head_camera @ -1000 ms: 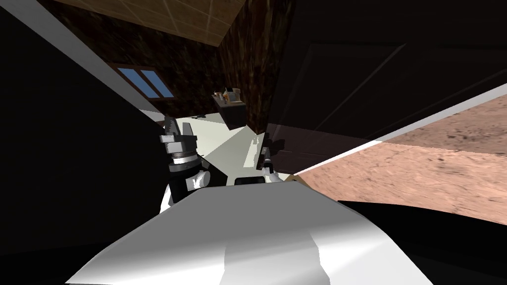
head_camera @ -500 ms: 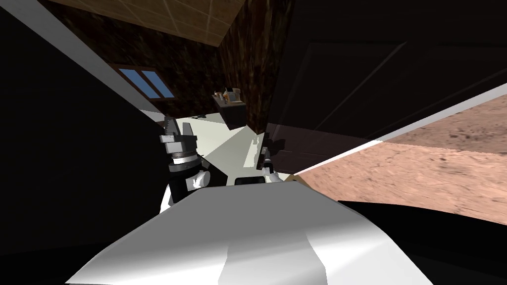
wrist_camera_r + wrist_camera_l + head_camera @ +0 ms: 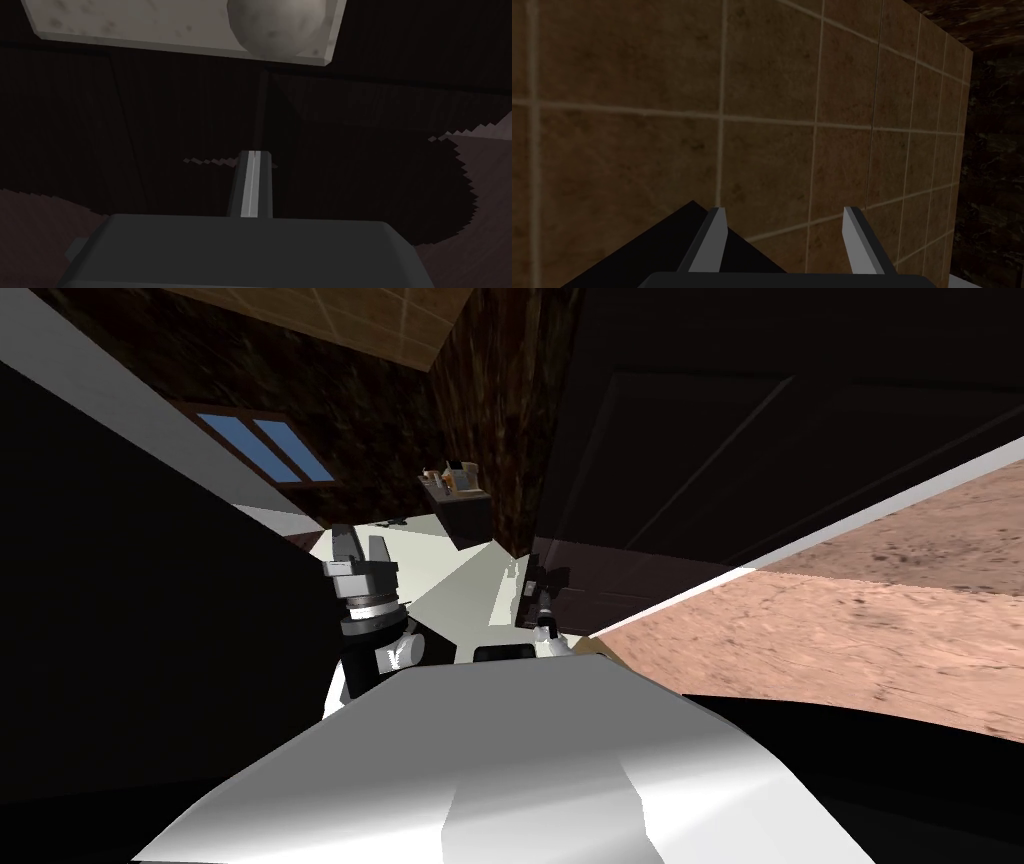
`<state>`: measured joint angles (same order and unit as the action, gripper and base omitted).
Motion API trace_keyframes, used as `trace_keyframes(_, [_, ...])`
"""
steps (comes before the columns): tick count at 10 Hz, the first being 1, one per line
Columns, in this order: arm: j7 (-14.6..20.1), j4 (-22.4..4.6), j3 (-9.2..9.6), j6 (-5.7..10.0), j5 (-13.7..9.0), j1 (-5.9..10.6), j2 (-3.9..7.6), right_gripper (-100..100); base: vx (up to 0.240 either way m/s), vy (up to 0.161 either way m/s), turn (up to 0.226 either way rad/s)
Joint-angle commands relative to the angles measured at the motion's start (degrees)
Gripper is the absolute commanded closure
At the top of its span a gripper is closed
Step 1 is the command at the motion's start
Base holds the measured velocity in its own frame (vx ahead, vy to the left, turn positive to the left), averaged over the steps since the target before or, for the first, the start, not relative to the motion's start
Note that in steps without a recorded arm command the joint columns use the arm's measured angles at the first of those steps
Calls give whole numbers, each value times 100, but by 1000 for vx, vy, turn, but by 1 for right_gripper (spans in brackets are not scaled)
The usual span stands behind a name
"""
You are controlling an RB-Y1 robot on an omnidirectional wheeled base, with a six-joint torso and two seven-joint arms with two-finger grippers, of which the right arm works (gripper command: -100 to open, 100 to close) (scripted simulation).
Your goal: Push the door open
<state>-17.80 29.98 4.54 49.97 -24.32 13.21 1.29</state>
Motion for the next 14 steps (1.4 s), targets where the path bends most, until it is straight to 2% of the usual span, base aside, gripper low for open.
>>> trace_keyframes(1, [40, -57, 82, 29, 4, 28, 51, -100, -163, -77, -103])
trace_keyframes(4, [116, -138, 250, 62, 9, 88, -64, -100, -166, -25, -130])
trace_keyframes(5, [145, -168, 314, 75, 11, 111, -189, -100, -192, 57, -103])
trace_keyframes(7, [162, -186, 352, 82, 12, 124, -290, -100, -132, 117, -50])
trace_keyframes(8, [174, -198, 377, 88, 13, 133, -375, -100, -66, 170, -2])
trace_keyframes(9, [174, -198, 377, 88, 13, 133, -375, -100, -40, 144, -17])
trace_keyframes(10, [210, -305, 373, 162, 12, 179, -365, -100, -14, 53, -7])
trace_keyframes(11, [191, -282, 370, 149, 10, 168, -263, -100, 53, -74, -17])
trace_keyframes(13, [182, -286, 365, 159, 7, 167, -153, -100, 108, -118, 5])
trace_keyframes(14, [182, -286, 365, 159, 7, 167, -153, -100, 109, -68, 8])
